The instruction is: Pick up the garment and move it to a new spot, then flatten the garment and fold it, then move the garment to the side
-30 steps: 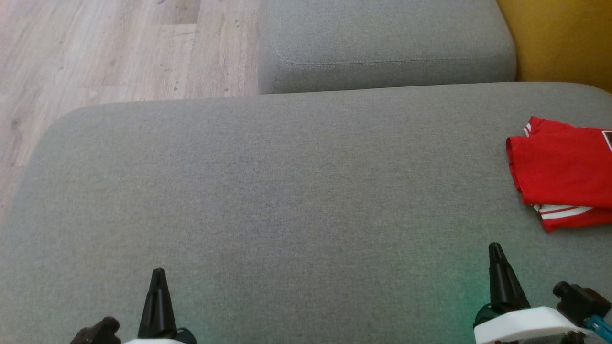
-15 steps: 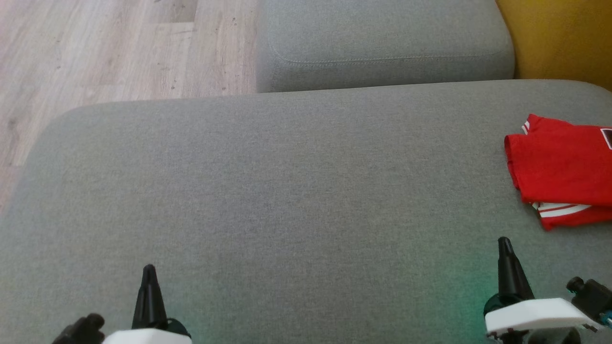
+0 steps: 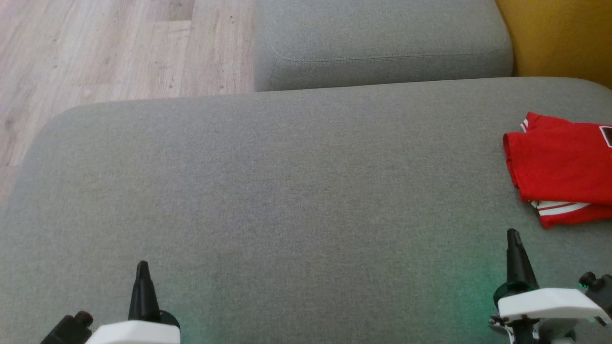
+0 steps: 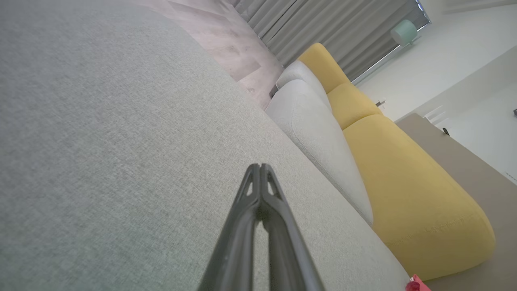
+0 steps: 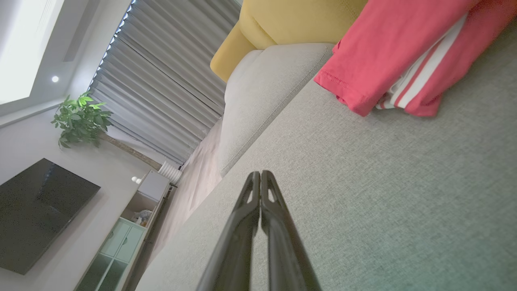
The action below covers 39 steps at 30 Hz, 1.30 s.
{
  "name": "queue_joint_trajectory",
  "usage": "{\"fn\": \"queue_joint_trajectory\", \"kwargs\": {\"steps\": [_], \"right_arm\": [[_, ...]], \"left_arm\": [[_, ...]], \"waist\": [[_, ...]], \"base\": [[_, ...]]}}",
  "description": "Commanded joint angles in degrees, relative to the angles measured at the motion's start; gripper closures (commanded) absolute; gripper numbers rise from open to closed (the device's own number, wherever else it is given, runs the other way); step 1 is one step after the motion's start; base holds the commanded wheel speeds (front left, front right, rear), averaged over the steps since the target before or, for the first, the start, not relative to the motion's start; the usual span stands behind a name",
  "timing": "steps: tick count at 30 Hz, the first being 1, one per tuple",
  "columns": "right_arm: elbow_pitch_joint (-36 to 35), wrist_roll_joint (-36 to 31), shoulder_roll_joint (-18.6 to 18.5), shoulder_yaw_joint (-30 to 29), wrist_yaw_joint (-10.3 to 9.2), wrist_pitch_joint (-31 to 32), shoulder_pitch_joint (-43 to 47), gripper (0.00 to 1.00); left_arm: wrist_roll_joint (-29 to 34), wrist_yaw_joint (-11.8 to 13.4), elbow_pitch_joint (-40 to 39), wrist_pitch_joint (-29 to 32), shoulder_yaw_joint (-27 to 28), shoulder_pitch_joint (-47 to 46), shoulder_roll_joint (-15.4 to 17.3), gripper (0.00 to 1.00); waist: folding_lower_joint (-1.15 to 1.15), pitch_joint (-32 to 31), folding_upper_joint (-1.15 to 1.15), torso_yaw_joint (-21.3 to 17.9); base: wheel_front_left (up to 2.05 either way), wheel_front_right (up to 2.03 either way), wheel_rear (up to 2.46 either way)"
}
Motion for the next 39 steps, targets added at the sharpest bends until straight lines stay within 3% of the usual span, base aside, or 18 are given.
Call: {"fn": "queue_joint_trajectory", "kwargs": {"steps": [1,39], "right_arm": [[-1.8,2.0,-1.0,0.2,-0.02,0.3,-3.1,1.00],[-1.1,27.7,-1.2,-2.8,-0.04,6.4,-7.4,1.00]], "left_arm": [[-1.8,-0.7,-1.4,0.4,1.8,-3.4,0.8,1.00],[-26.3,-3.3,1.1,6.4,6.4,-8.5,0.8,1.00]], "waist": [[0.00,0.0,0.00,0.0],[0.00,0.7,0.00,-0.9]], "base": [[0.00,0.00,0.00],[0.00,0.00,0.00]]}}
